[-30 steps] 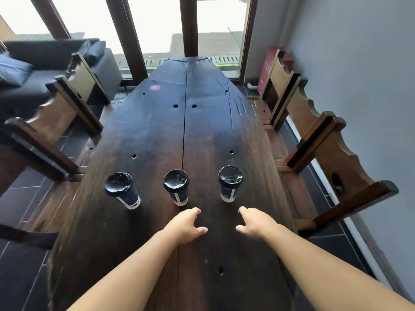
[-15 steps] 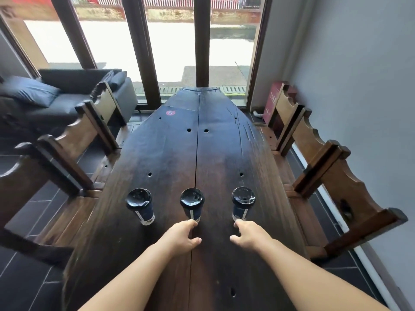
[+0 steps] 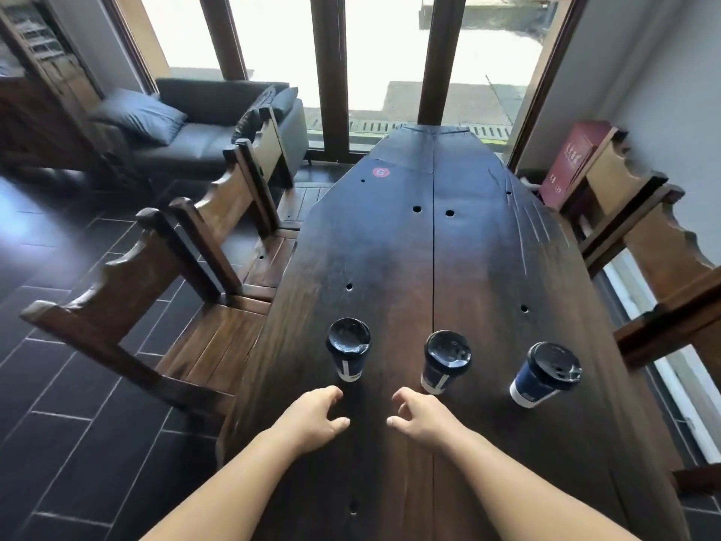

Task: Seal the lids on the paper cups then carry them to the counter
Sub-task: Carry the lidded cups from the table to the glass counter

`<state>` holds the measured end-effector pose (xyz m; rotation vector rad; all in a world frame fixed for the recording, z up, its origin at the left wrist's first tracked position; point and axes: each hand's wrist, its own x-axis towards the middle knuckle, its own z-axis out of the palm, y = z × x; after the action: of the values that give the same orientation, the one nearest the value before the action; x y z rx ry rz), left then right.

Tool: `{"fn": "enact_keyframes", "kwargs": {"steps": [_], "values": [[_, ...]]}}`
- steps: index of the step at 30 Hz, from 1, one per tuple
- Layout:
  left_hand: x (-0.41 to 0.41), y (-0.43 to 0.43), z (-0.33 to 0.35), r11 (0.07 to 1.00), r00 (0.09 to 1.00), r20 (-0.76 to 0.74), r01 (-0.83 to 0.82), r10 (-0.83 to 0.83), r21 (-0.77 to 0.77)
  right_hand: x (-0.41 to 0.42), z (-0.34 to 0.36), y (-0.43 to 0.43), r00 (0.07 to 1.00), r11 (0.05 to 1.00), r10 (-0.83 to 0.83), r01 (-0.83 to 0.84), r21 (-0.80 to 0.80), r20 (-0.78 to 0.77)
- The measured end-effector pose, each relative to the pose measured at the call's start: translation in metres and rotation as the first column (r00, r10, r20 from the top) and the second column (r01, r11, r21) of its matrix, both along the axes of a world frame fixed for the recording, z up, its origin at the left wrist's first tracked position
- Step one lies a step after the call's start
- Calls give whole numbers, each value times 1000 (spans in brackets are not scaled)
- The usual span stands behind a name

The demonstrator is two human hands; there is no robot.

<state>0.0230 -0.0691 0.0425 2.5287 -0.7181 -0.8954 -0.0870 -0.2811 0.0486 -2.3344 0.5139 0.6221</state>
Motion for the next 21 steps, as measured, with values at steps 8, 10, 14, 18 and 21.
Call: {"fn": "enact_keyframes", "kwargs": {"steps": [8, 10, 14, 18, 21], "values": [[73, 27, -29, 991, 995, -52, -88, 83, -102, 69, -13, 18, 984, 986, -166, 164, 33, 63], [90, 19, -35, 985, 994, -74, -93, 83, -147, 82, -18, 14, 977, 979, -201, 198, 56, 66], [118, 1, -44, 969, 990, -128, -86, 57, -231, 104, -26, 6, 975, 972, -213, 205, 113, 59], [131, -16, -51, 948, 986, -165, -24, -30, -317, 118, -37, 3, 970, 957, -236, 222, 189, 56], [136, -23, -58, 933, 981, -194, -53, -18, -355, 130, -38, 5, 964, 946, -255, 233, 224, 73]]}}
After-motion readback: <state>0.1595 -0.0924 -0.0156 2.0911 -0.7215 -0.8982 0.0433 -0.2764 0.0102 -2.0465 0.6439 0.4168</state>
